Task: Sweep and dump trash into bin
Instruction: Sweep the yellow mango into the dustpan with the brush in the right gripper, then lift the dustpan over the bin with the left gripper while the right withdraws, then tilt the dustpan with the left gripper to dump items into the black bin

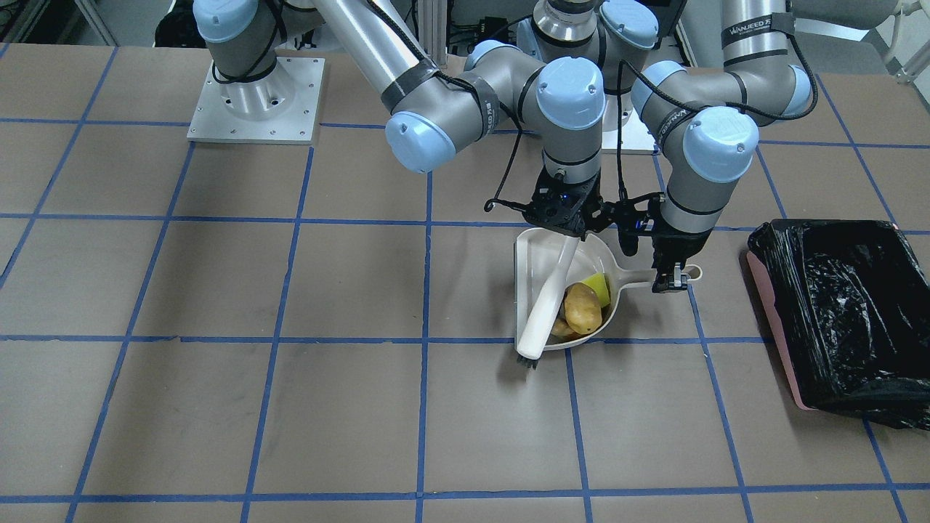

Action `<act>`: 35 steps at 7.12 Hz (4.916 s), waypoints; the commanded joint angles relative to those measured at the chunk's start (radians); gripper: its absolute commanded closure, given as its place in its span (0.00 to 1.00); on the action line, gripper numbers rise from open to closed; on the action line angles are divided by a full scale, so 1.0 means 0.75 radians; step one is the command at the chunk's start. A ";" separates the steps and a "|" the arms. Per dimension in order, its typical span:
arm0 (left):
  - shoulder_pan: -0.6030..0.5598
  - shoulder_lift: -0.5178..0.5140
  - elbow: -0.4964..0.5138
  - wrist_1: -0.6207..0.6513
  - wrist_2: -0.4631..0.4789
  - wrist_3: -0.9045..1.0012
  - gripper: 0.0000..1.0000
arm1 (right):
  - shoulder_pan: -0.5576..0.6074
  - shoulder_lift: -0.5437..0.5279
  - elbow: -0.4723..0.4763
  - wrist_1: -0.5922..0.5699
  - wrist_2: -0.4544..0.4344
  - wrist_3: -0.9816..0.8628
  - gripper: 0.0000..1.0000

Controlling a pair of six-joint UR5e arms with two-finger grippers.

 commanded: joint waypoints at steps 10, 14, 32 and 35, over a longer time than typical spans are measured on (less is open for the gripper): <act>0.147 -0.011 0.025 -0.114 -0.267 0.009 1.00 | -0.042 -0.147 -0.012 0.516 -0.216 -0.120 1.00; 0.227 -0.050 0.321 -0.376 -0.323 0.106 1.00 | -0.336 -0.341 -0.006 0.758 -0.223 -0.482 1.00; 0.616 -0.267 0.694 0.636 0.509 1.383 1.00 | -1.472 -0.342 0.342 0.398 -0.282 -2.013 1.00; 0.509 -0.277 0.718 0.691 0.592 1.391 1.00 | -1.474 -0.313 0.352 0.398 -0.299 -2.017 1.00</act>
